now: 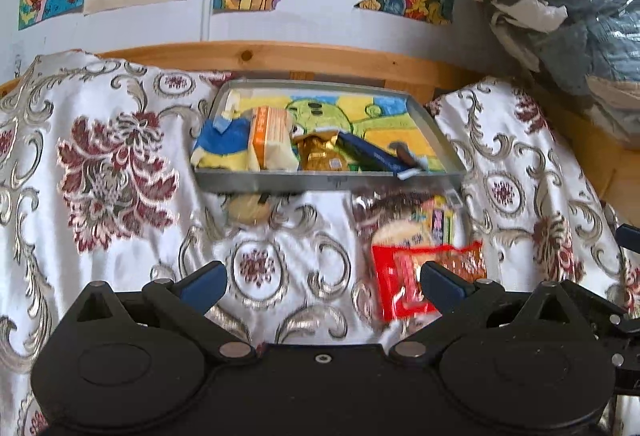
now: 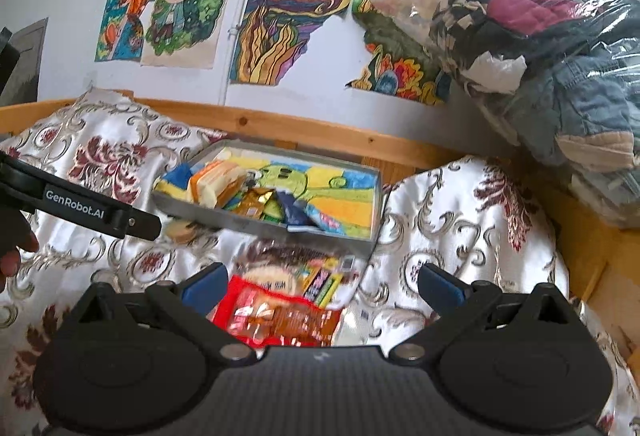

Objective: Organize snacks
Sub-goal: 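Move both tools back toward the remaining snacks, then grasp the round rice cracker packet with the left tool while the right tool grasps the red spicy strip packet, then lift both packets and carry them over the metal tray, then lower both packets into the tray and open both tools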

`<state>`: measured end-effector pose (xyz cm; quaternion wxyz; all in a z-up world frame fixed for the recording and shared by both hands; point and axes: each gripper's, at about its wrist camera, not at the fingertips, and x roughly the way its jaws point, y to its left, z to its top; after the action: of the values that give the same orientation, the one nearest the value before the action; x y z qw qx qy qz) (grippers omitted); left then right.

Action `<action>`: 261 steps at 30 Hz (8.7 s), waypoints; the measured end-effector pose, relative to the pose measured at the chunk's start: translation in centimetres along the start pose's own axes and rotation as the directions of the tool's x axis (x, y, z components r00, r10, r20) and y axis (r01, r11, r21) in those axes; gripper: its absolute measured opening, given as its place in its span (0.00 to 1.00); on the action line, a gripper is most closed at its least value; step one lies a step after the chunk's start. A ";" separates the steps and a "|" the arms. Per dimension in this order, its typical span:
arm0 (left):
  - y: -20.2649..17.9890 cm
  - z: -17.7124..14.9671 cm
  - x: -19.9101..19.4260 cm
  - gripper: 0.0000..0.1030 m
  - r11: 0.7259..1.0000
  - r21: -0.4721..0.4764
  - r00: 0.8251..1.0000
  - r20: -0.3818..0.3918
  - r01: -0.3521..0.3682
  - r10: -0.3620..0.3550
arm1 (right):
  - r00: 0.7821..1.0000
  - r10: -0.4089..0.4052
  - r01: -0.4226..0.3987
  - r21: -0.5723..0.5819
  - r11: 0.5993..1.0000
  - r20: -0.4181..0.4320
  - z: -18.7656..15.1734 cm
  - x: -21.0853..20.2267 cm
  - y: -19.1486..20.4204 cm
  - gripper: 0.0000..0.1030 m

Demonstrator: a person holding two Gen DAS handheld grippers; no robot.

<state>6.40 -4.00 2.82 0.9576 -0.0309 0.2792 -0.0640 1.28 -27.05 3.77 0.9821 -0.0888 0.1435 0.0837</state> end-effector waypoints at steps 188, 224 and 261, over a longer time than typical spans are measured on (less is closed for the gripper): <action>-8.5 0.5 10.8 0.68 0.930 0.355 0.988 -0.152 0.091 -0.039 | 0.981 -0.021 -0.034 -0.278 0.960 -0.192 -4.6 9.7 -0.3 0.21; -6.2 1.5 5.2 0.66 0.898 0.437 0.999 0.000 0.044 -0.049 | 0.997 0.018 -0.043 -0.318 0.947 -0.080 -3.2 7.2 0.8 0.21; -1.6 14.5 21.8 0.67 0.989 0.139 0.992 0.107 0.043 -0.058 | 0.999 -0.041 0.044 -0.162 0.986 0.021 6.8 26.8 -2.8 0.21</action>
<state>32.25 -8.28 3.68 0.9696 0.0239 0.2195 -0.1055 28.90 -24.67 2.64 0.9744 -0.1710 0.1255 0.0748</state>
